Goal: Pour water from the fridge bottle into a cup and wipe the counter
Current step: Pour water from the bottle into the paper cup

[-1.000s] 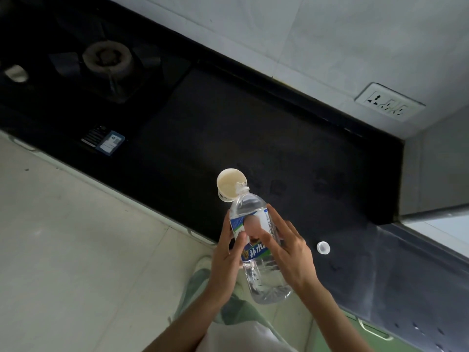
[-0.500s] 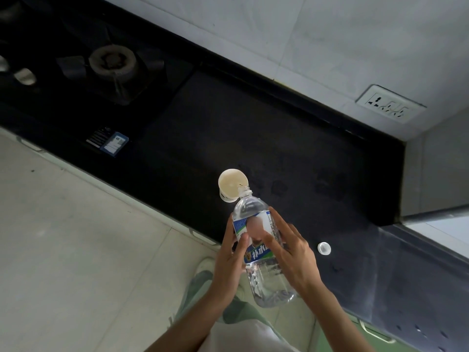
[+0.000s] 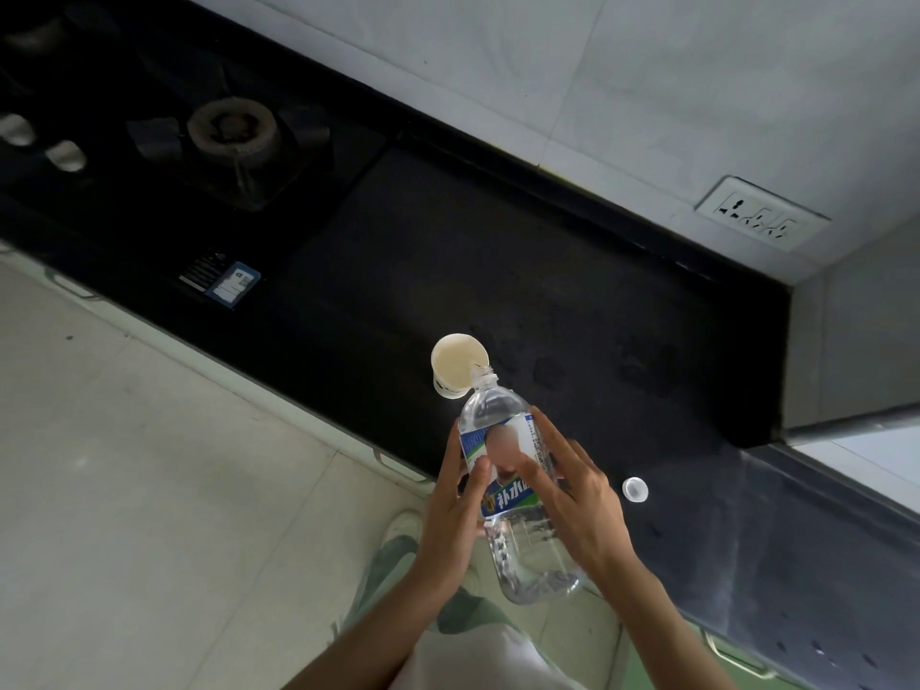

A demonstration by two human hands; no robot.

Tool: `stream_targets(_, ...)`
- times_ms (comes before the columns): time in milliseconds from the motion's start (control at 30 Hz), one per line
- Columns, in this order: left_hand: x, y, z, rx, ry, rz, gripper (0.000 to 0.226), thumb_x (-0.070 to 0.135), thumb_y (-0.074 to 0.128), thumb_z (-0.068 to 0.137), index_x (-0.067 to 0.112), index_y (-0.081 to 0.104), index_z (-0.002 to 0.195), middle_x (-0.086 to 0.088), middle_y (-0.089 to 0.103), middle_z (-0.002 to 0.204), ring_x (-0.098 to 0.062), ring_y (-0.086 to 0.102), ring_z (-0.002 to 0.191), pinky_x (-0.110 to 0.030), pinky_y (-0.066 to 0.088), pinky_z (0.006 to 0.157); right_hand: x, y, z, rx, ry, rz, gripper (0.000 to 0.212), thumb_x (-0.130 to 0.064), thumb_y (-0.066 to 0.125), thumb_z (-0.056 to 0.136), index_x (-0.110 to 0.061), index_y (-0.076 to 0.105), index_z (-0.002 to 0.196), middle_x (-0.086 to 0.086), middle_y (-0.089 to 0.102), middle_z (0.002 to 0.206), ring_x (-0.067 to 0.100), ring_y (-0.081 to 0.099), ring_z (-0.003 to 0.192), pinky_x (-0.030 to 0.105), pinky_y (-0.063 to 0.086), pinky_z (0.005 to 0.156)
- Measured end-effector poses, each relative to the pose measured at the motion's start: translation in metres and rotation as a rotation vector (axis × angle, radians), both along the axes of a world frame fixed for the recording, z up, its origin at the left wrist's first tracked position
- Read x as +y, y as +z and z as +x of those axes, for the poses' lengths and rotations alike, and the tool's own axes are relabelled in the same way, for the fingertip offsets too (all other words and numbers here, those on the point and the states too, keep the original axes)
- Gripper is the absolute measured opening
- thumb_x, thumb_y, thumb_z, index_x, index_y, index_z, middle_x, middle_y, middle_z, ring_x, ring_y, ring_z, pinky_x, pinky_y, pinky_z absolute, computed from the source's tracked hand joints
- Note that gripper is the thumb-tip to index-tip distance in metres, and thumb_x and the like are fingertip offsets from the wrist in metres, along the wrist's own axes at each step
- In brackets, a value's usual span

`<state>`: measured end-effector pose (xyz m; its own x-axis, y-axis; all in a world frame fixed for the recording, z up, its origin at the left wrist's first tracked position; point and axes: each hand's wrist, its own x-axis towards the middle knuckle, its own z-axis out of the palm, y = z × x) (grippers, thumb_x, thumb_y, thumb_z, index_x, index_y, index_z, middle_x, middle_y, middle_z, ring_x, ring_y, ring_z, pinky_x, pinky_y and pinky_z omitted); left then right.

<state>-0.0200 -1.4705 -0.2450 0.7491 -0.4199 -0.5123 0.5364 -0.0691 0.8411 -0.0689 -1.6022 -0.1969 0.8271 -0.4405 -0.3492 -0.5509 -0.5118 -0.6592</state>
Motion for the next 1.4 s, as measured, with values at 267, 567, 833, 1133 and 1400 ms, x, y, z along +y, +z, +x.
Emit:
stream_targets(267, 0.0, 0.007, 0.0, -0.014, 0.008, -0.031, 0.057, 0.052, 0.05, 0.092, 0.038, 0.032, 0.144, 0.001, 0.059, 0.13, -0.018, 0.066, 0.109, -0.036, 0.058, 0.085, 0.001, 0.004, 0.0, -0.012, -0.001, -0.002, 0.064, -0.084, 0.031, 0.073, -0.066, 0.023, 0.134, -0.018, 0.053, 0.118, 0.009, 0.063, 0.098, 0.039, 0.056, 0.079)
stream_targets(567, 0.0, 0.007, 0.001, -0.02, 0.004, -0.026, 0.073, 0.068, 0.051, 0.078, 0.043, 0.03, 0.144, 0.003, 0.056, 0.134, -0.02, 0.062, 0.115, -0.041, 0.055, 0.091, 0.0, 0.008, 0.002, -0.04, 0.004, 0.017, 0.064, -0.086, 0.032, 0.071, -0.067, 0.023, 0.132, -0.018, 0.054, 0.111, 0.008, 0.063, 0.096, 0.04, 0.056, 0.079)
stream_targets(833, 0.001, 0.009, 0.002, -0.023, 0.004, -0.057, 0.056, 0.045, 0.047, 0.093, 0.039, 0.029, 0.145, 0.002, 0.057, 0.132, -0.018, 0.063, 0.113, -0.036, 0.057, 0.088, 0.0, 0.009, 0.004, -0.038, 0.0, 0.02, 0.065, -0.086, 0.032, 0.071, -0.066, 0.023, 0.133, -0.016, 0.054, 0.114, 0.009, 0.063, 0.097, 0.038, 0.056, 0.08)
stream_targets(1133, 0.002, 0.012, 0.005, -0.036, -0.002, -0.076, 0.056, 0.043, 0.046, 0.092, 0.04, 0.029, 0.145, 0.004, 0.057, 0.131, -0.016, 0.063, 0.112, -0.031, 0.058, 0.085, 0.001, 0.011, 0.006, -0.036, 0.005, 0.009, 0.062, -0.084, 0.034, 0.074, -0.066, 0.024, 0.133, -0.017, 0.054, 0.114, 0.008, 0.063, 0.096, 0.038, 0.056, 0.079)
stream_targets(1400, 0.004, 0.012, 0.007, -0.042, 0.004, -0.071, 0.06, 0.054, 0.048, 0.087, 0.046, 0.03, 0.144, 0.005, 0.058, 0.131, -0.017, 0.064, 0.111, -0.041, 0.058, 0.086, 0.003, 0.013, 0.008, -0.024, 0.01, -0.008, 0.062, -0.078, 0.035, 0.076, -0.063, 0.026, 0.135, -0.016, 0.053, 0.116, 0.008, 0.062, 0.096, 0.038, 0.056, 0.079)
